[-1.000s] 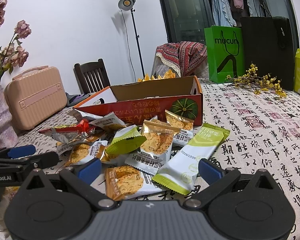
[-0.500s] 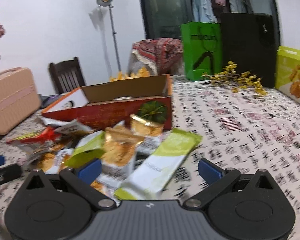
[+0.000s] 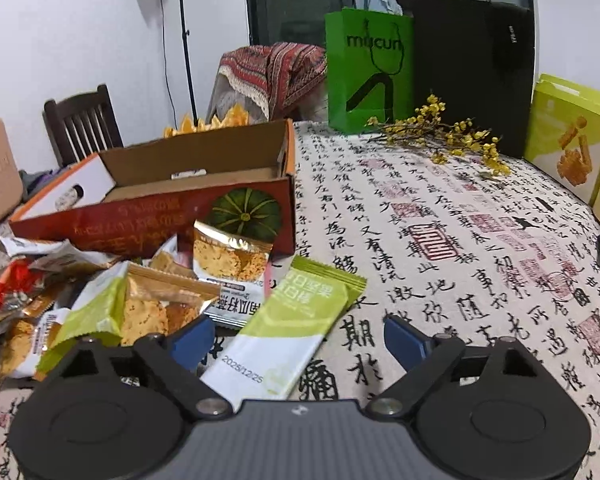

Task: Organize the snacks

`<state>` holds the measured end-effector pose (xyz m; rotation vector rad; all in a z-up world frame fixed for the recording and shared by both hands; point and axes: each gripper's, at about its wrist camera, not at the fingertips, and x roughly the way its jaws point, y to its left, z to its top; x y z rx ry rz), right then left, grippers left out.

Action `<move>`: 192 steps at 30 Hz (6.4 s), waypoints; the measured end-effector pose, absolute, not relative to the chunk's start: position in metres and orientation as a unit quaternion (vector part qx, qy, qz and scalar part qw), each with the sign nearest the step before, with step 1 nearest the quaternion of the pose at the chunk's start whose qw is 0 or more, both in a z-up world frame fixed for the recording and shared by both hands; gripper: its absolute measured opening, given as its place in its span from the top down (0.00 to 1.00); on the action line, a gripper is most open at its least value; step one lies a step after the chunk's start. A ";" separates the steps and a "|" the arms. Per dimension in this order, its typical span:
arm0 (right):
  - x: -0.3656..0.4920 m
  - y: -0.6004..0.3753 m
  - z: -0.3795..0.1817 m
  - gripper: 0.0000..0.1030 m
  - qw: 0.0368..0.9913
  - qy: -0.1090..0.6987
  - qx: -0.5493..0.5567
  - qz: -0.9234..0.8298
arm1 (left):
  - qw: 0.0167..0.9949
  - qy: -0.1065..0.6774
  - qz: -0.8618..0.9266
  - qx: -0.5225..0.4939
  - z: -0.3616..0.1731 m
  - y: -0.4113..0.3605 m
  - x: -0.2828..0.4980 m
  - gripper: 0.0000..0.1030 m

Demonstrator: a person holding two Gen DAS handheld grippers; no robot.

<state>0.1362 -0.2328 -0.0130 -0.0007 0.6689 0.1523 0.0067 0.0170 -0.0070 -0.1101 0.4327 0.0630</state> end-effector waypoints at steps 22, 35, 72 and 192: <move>0.121 -0.241 -0.022 0.62 0.943 0.319 -0.026 0.092 | 0.970 0.228 0.041 -0.074 -0.011 0.024 0.010 0.00; 0.107 -0.249 -0.005 0.64 0.961 0.263 0.006 0.090 | 0.968 0.230 0.069 -0.075 -0.014 0.034 0.010 0.00; 0.098 -0.245 -0.002 0.64 0.963 0.250 0.029 0.098 | 0.924 0.376 0.065 -0.027 -0.030 0.076 0.129 0.00; 0.099 -0.211 0.033 0.63 0.965 0.204 0.028 0.165 | 0.956 0.254 0.127 -0.066 0.029 0.102 0.059 0.38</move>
